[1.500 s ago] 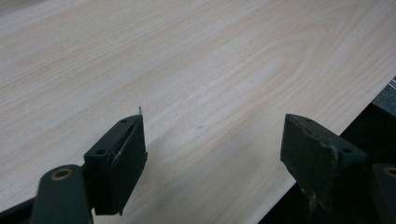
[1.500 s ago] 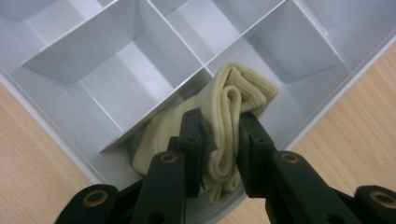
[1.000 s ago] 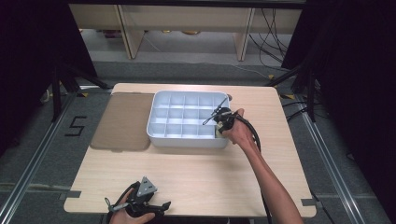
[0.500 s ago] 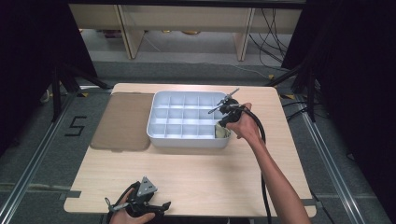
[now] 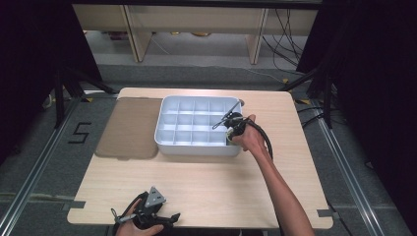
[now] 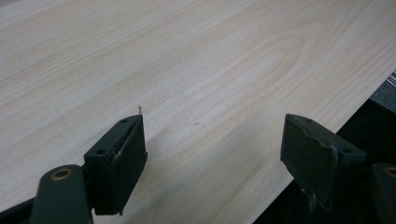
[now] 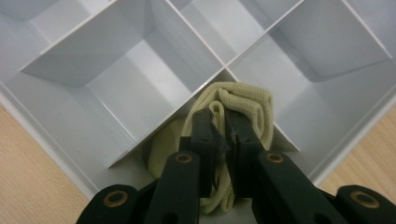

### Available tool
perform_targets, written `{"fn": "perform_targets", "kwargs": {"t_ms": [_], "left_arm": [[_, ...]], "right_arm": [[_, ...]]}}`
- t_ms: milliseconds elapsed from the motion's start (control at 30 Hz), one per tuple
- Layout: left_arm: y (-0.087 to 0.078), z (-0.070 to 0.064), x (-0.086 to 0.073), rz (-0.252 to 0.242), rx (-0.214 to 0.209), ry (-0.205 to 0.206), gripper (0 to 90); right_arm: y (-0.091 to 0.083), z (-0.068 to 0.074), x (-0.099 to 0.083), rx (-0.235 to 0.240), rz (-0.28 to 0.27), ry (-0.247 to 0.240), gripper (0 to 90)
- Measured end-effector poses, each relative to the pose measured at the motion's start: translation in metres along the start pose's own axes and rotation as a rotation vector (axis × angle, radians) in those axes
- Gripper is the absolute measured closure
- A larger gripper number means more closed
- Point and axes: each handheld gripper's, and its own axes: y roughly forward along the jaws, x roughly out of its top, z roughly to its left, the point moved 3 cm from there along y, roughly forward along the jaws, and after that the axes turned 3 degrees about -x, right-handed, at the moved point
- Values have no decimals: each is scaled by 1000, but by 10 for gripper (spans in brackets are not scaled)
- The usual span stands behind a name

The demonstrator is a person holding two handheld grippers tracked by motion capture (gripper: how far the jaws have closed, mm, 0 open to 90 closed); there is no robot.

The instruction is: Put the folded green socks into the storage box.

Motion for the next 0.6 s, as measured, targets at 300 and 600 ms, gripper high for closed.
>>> {"fn": "perform_targets", "kwargs": {"t_ms": [300,600], "left_arm": [[0,0,0,4,-1,7,218],[-1,1,0,3,3,17,218]], "right_arm": [[12,5,3,-6,64,-26,832],[14,4,3,3,77,-5,821]]}}
